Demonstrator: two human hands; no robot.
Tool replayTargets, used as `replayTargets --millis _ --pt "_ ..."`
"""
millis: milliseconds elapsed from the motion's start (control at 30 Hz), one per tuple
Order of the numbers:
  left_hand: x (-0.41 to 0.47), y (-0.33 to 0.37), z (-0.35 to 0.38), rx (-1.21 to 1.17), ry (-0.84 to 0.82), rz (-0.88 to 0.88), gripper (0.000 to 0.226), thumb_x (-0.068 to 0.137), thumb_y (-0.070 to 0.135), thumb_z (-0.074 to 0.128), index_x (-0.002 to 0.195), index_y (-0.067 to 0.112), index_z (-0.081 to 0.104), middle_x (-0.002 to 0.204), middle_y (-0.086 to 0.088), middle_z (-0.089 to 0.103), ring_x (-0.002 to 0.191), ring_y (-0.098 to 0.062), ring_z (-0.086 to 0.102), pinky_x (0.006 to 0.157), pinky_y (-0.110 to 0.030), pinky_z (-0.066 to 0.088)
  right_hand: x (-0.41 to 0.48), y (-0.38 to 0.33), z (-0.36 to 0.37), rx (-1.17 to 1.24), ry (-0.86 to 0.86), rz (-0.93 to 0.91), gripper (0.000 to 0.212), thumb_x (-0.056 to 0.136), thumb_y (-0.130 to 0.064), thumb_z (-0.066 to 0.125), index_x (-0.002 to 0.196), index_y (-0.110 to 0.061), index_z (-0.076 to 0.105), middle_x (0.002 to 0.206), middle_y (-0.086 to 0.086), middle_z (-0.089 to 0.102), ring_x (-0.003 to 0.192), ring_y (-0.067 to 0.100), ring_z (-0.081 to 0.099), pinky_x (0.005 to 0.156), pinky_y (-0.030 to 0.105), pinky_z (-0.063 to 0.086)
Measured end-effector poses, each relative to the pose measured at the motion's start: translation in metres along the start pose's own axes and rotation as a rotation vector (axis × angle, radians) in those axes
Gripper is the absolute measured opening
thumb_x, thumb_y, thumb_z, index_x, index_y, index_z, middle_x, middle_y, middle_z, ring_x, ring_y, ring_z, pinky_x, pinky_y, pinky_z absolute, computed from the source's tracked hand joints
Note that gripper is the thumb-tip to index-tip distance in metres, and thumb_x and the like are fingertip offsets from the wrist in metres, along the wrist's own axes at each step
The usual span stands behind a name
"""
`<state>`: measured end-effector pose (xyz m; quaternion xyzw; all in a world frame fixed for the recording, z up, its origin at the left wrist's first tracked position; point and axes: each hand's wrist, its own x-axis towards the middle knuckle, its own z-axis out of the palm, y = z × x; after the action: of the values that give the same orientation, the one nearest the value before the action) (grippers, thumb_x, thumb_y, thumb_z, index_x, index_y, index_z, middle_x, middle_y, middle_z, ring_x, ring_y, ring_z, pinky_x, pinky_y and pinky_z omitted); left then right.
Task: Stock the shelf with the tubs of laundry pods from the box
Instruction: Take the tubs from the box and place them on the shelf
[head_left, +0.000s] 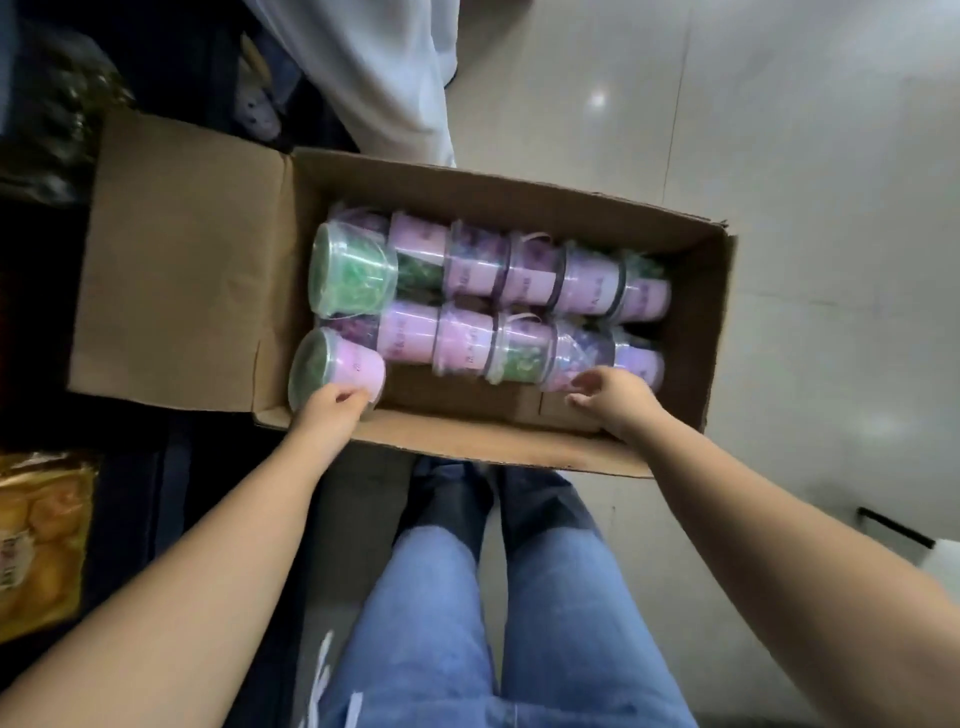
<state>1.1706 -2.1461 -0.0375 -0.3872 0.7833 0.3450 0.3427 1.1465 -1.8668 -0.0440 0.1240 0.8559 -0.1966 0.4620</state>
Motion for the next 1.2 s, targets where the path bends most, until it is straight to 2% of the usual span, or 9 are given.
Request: replayTargets --millis 167,300,400,633,733,867,967,1067,1200 --pt "0.038 -0.002 0.014 0.037 0.371 0.010 0.047 0.082 0.027 0.063 0.125 0.010 0.051 0.131 -0.016 0.047 0.123 -0.030 0.042 0.101 -0.032 0.032 0.078 -0.006 0.007 -0.091 -0.022 -0.106 0.045 0.082 -0.023 0.065 0.125 -0.011 0.055 0.127 0.012 0.057 0.111 0.029 0.056 0.088 0.032 0.043" --pt "0.077 -0.014 0.012 -0.029 0.224 -0.115 0.087 0.071 0.047 0.070 0.142 0.019 0.028 0.147 -0.008 0.033 0.134 -0.025 0.034 0.112 -0.041 0.026 0.129 -0.011 0.022 -0.240 -0.055 -0.228 0.070 0.072 -0.035 0.074 0.132 -0.013 0.043 0.132 0.012 0.051 0.117 0.030 0.050 0.093 0.034 0.040" --pt "0.100 -0.025 0.013 -0.100 0.187 -0.121 0.088 0.051 0.058 0.068 0.130 0.022 0.049 0.130 -0.005 0.054 0.117 -0.025 0.054 0.101 -0.042 0.043 0.155 -0.013 0.031 -0.416 -0.085 -0.234 0.089 0.067 -0.045 0.076 0.137 -0.011 0.033 0.137 0.015 0.046 0.123 0.033 0.046 0.099 0.039 0.037" --pt "0.091 -0.024 0.012 -0.266 0.157 0.017 0.046 0.082 0.024 0.066 0.126 0.022 0.055 0.114 0.001 0.064 0.098 -0.013 0.061 0.085 -0.025 0.050 0.179 -0.031 0.037 -0.518 -0.141 -0.278 0.116 0.053 -0.059 0.079 0.140 -0.006 0.024 0.138 0.018 0.045 0.124 0.033 0.046 0.106 0.039 0.037" --pt "0.064 -0.013 0.005 -0.398 0.097 0.059 0.035 0.087 0.018 0.061 0.121 0.020 0.057 0.099 0.005 0.065 0.077 -0.004 0.060 0.056 -0.008 0.046 0.163 -0.036 0.026 -0.494 -0.112 -0.293 0.116 0.055 -0.061 0.077 0.140 -0.003 0.023 0.138 0.022 0.043 0.125 0.036 0.044 0.105 0.039 0.036" --pt "0.032 0.007 0.001 -0.582 -0.042 0.072 0.015 0.084 0.017 0.063 0.094 0.028 0.060 0.072 0.017 0.069 0.067 0.001 0.062 0.053 -0.013 0.049 0.120 -0.033 0.008 -0.356 -0.006 -0.282 0.106 0.056 -0.059 0.077 0.137 -0.008 0.032 0.134 0.019 0.043 0.123 0.035 0.040 0.103 0.037 0.034" --pt "0.024 0.028 -0.006 -0.518 -0.081 0.224 0.040 0.063 0.030 0.074 0.101 0.031 0.060 0.092 0.016 0.070 0.090 -0.006 0.064 0.080 -0.022 0.051 0.088 -0.028 -0.014 -0.220 0.049 -0.247 0.094 0.056 -0.057 0.077 0.128 -0.009 0.042 0.123 0.016 0.050 0.115 0.033 0.044 0.093 0.035 0.035" --pt "0.032 0.052 -0.005 -0.376 -0.054 0.375 0.055 0.060 0.032 0.076 0.109 0.034 0.052 0.117 0.005 0.061 0.103 -0.009 0.058 0.089 -0.021 0.046 0.066 -0.023 -0.037 0.020 0.222 -0.143 0.073 0.057 -0.053 0.079 0.107 -0.009 0.049 0.102 0.009 0.054 0.102 0.027 0.049 0.075 0.031 0.033" --pt "0.073 0.079 0.008 -0.224 0.015 0.524 0.054 0.059 0.027 0.080 0.106 0.023 0.054 0.109 0.008 0.056 0.103 -0.008 0.054 0.090 -0.016 0.042 0.076 -0.023 -0.048 0.143 0.589 -0.003 0.094 0.062 -0.050 0.078 0.132 -0.004 0.037 0.132 0.013 0.044 0.125 0.028 0.037 0.104 0.034 0.027"
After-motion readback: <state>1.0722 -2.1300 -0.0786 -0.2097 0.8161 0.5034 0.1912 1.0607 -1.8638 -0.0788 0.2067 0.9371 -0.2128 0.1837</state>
